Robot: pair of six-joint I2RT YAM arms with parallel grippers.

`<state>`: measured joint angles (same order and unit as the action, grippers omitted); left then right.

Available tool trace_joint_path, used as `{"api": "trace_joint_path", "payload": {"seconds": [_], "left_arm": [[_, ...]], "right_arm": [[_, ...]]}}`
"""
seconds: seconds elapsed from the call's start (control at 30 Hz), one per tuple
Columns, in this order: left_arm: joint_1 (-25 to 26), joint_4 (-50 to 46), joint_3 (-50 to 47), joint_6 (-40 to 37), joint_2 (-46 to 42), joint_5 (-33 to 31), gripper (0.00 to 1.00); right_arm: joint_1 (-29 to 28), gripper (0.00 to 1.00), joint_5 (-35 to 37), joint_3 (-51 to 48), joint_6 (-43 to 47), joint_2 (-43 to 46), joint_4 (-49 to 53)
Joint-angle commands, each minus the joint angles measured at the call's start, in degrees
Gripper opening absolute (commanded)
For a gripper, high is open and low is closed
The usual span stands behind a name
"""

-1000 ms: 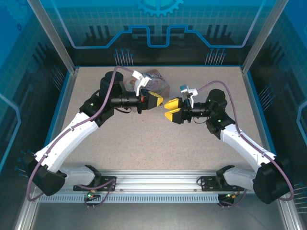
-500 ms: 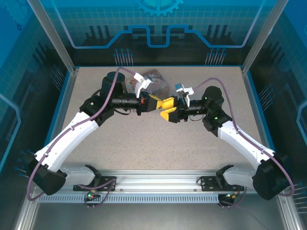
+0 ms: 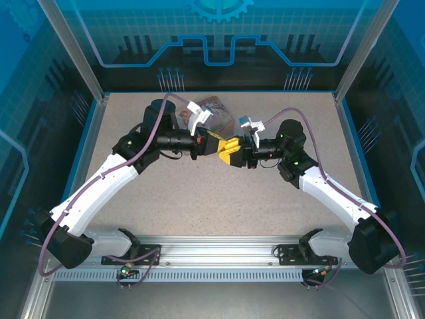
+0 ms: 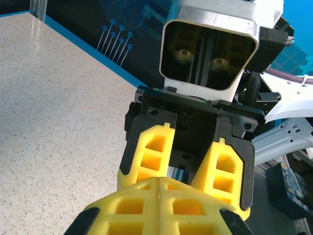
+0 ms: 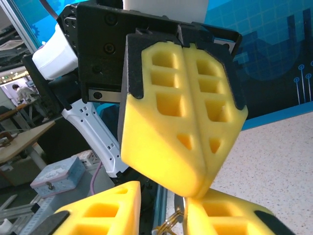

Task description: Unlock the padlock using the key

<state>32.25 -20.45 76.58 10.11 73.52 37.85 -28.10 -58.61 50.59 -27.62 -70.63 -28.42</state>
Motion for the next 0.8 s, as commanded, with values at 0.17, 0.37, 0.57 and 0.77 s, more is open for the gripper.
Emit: {"api": "trace_joint_path", "payload": {"seconds": [0.17,0.37,0.57,0.77], "left_arm": [[0.08,-2.76,2.18,-2.37,0.40,-0.43,0.00],[0.08,-3.37,2.53,-2.88,0.33,-0.45,0.00],[0.00,-3.73,2.84,-3.06,0.34,-0.60,0.00],[-0.05,-3.51,2.90,-2.97,0.40,-0.93,0.00]], "right_arm": [[1.20,0.17,0.05,1.09,0.26,1.33,1.02],[2.12,0.16,0.25,0.65,0.50,2.17,2.18],[2.58,0.12,0.07,0.48,0.98,2.43,3.32],[2.61,0.10,-0.21,0.48,1.24,2.22,3.93]]}}
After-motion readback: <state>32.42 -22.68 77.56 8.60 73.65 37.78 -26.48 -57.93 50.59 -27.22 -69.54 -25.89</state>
